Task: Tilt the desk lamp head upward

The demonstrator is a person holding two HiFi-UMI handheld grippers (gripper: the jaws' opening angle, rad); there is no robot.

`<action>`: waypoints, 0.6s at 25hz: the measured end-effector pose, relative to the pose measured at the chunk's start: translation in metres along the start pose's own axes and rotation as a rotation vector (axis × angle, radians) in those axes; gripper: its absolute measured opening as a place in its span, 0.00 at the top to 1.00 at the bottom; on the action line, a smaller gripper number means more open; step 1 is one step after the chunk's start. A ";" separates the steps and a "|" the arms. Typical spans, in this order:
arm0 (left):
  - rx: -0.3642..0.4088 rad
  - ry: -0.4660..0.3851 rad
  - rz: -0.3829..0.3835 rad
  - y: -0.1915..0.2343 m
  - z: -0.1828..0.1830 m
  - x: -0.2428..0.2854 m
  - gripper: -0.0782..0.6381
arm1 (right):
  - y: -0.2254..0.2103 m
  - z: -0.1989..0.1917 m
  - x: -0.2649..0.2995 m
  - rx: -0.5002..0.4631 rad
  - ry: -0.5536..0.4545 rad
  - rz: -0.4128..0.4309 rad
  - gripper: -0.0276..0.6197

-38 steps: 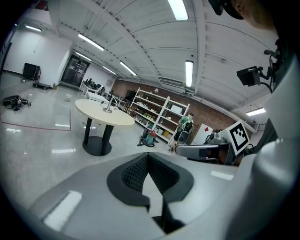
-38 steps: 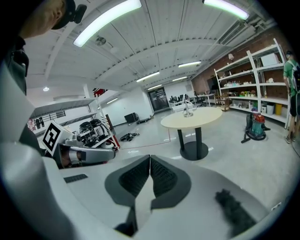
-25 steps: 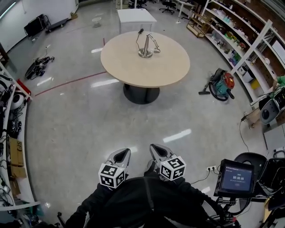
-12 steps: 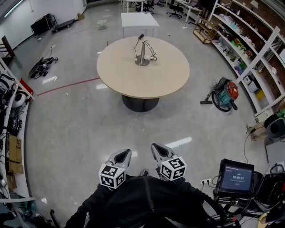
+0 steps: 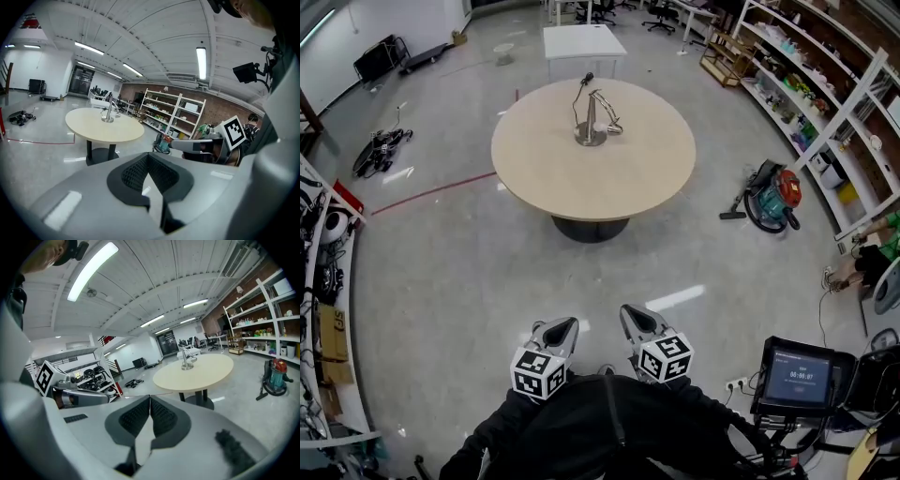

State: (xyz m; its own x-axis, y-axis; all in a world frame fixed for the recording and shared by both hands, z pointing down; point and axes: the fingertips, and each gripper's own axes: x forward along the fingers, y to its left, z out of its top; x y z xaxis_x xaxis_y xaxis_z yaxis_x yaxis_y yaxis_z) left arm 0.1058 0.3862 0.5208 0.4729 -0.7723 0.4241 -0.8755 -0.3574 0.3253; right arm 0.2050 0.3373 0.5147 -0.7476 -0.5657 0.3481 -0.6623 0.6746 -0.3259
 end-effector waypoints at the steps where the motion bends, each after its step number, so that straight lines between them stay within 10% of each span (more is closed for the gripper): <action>1: 0.005 0.004 -0.008 0.006 0.004 0.008 0.88 | -0.007 0.003 0.007 0.007 -0.001 -0.011 0.95; 15: 0.026 0.037 -0.180 0.144 0.088 0.064 0.88 | -0.021 0.067 0.141 0.034 -0.024 -0.188 0.95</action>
State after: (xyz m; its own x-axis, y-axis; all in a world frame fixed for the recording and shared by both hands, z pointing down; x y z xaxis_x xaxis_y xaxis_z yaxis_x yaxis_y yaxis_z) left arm 0.0012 0.2390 0.5201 0.6254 -0.6747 0.3920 -0.7782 -0.5024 0.3768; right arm 0.1097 0.2115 0.5113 -0.6116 -0.6912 0.3850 -0.7911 0.5401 -0.2871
